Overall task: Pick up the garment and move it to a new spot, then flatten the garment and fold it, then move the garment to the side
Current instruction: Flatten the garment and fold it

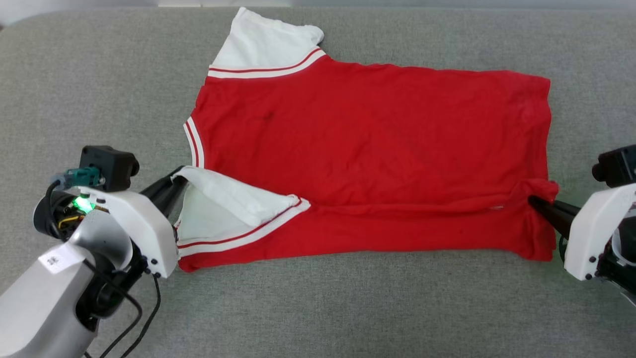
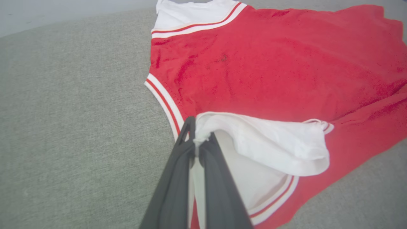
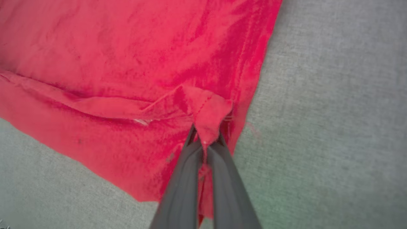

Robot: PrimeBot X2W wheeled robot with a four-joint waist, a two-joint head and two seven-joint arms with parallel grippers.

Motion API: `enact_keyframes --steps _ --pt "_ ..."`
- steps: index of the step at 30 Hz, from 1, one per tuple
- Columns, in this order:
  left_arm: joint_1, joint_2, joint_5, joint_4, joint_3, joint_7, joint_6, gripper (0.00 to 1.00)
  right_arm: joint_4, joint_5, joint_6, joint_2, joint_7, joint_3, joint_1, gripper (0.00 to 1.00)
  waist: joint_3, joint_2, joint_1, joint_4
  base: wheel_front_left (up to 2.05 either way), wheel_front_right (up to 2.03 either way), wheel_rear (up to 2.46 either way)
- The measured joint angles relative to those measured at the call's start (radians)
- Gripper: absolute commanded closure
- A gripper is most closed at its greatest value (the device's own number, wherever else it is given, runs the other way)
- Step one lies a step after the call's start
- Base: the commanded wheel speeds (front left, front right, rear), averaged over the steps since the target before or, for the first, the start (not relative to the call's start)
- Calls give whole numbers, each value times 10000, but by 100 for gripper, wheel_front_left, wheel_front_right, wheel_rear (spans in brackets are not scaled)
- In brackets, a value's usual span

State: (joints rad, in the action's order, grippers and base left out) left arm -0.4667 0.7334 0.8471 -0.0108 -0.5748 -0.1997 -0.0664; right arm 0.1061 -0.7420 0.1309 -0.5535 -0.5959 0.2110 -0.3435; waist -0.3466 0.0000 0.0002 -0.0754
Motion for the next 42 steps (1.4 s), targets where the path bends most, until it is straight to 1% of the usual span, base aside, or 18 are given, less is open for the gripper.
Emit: enact_keyframes --steps 4,6,7,9,10,11,12,14,16,20,22,25,28,30,33,36,39,42 --pt "-384 -280 -56 -813 -79 8 182 100 357 215 0 107 21 163 -317 100 -191 0 0 23 0 0 0" --pt "-616 -399 -96 -1275 -148 81 357 100 546 299 0 151 61 247 -451 100 -258 0 0 38 0 0 0" --pt "-914 -598 -198 -1958 -288 180 585 100 721 339 0 190 150 360 -616 100 -321 0 -1 56 0 0 0" --pt "-1108 -784 -263 -2341 -353 270 688 100 848 401 2 211 232 437 -691 100 -315 0 0 69 0 0 0" --pt "-1186 -867 -274 -2518 -382 301 744 73 926 468 6 232 280 445 -726 100 -302 0 -1 79 0 0 0" --pt "-1252 -938 -314 -2677 -416 378 759 1 1011 579 6 259 385 441 -770 12 -282 0 -1 88 0 0 0" --pt "-1320 -1012 -368 -2851 -449 441 807 0 1091 625 6 293 412 464 -834 0 -254 0 -1 96 0 0 0" --pt "-1377 -1237 -407 -3267 -454 732 828 0 1143 817 4 353 591 608 -888 0 -126 0 -1 117 0 0 0" --pt "-1377 -1304 -405 -3390 -416 880 796 0 1174 886 2 366 665 616 -901 0 -69 0 -1 121 0 0 0" --pt "-1342 -1499 -374 -3641 -245 1499 604 0 1129 1321 2 318 771 769 -898 0 236 0 -1 118 0 0 0" --pt "-1215 -1563 -288 -3653 -90 1739 470 0 1028 1452 2 291 642 813 -792 0 411 0 -1 99 0 0 0" --pt "-886 -1676 23 -3492 171 1941 198 0 848 1647 2 453 418 504 -430 0 691 0 -3 59 0 0 0" --pt "-347 -1647 422 -3145 336 1745 -56 0 608 2092 2 665 54 -10 8 0 979 0 -2 21 0 0 0" --pt "135 -1607 662 -2761 397 1570 -295 0 397 2443 0 955 -190 -541 319 0 1163 0 -3 -3 0 0 0" --pt "890 -1388 761 -2094 422 1329 -878 0 -109 2853 0 1636 -811 -1317 906 0 1401 0 -4 -23 0 0 0" --pt "1662 -1277 1032 -1256 474 1030 -1419 0 -780 3473 0 2146 -1452 -1948 1389 0 1505 0 -5 11 0 0 0" --pt "2342 -1120 1152 -462 405 692 -1933 0 -1340 3921 0 2606 -2025 -2495 1835 0 1513 0 -5 60 0 0 0" --pt "2757 -947 1152 125 322 420 -2370 0 -1870 4090 0 3156 -2460 -2917 2251 0 1434 -1 -5 99 0 0 0"
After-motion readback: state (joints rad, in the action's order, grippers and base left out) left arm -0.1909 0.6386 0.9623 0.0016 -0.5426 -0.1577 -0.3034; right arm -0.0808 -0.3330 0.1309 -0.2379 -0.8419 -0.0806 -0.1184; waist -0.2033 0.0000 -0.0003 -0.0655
